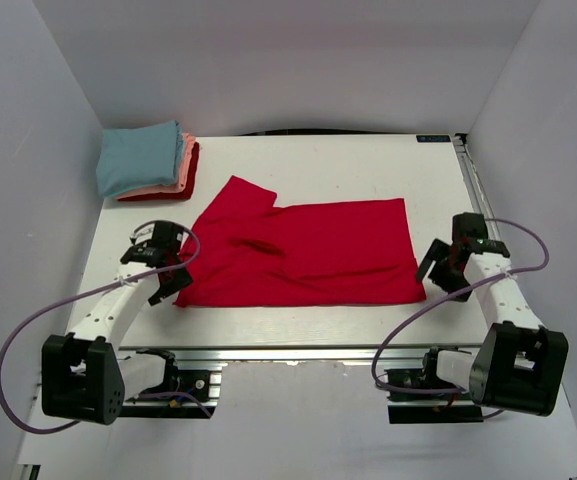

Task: Fold and stack the t-shirts
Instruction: Fold the flattened tshirt in 1/3 of the way

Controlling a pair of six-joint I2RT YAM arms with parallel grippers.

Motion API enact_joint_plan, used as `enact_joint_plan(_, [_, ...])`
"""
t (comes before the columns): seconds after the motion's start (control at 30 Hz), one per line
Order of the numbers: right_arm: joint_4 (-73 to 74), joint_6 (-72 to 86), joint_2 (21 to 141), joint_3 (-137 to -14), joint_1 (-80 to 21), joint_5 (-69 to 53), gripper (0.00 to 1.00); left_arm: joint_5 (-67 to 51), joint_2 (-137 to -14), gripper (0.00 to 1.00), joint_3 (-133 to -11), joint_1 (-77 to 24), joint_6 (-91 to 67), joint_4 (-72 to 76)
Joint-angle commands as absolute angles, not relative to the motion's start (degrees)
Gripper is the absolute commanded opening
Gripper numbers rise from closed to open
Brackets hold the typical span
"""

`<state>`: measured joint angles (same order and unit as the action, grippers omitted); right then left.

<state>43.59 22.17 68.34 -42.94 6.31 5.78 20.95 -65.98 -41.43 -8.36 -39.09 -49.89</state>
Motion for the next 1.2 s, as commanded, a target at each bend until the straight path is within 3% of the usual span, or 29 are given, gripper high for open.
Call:
enact_joint_plan(0.0, [43.2,19.3,66.4,-50.8,6.1,5.7,0.82,24.7,-65.4,0.69,-48.0,-8.0,-39.9,-50.1])
enact_joint_plan(0.13, [41.8,14.4,69.2,-60.7,3.5,-6.0,0.80,20.1,-68.1,0.48,-54.6,-8.0,-37.3,-45.6])
enact_joint_plan(0.2, [37.7,13.8,70.0,-62.0,0.5,-12.4,0.73,13.2,-70.0,0.43,-56.9,-8.0,-34.7,-40.5])
enact_joint_plan(0.3, [28.0,14.1,71.8,-61.7,-10.0,-19.4,0.52,4.6,-74.6,0.31,-59.7,-8.0,-30.9,-32.5])
enact_joint_plan(0.33, [26.4,14.7,74.5,-61.8,-12.6,-19.3,0.30,3.4,-77.3,0.28,-60.4,-8.0,-29.9,-30.9])
enact_joint_plan(0.37, [24.9,14.9,76.3,-62.7,-16.7,-20.1,0.24,2.7,-78.8,0.24,-60.8,-8.0,-27.6,-29.2])
enact_joint_plan(0.5, [18.1,16.5,87.1,-66.6,-25.6,-19.3,0.25,-2.4,-86.3,0.20,-62.8,-8.0,-22.9,-26.6])
enact_joint_plan(0.73, [13.4,17.9,100.9,-76.7,-32.2,-21.1,0.46,-9.6,-95.6,0.42,-64.3,-8.0,-21.4,-21.3])
enact_joint_plan(0.9, [12.7,18.2,108.0,-82.5,-35.0,-21.3,0.47,-13.0,-101.2,0.51,-67.1,-8.0,-22.6,-20.5])
enact_joint_plan(1.17, [12.7,18.5,112.4,-85.2,-36.2,-21.5,0.48,-14.0,-104.4,0.53,-68.0,-8.0,-23.3,-21.3])
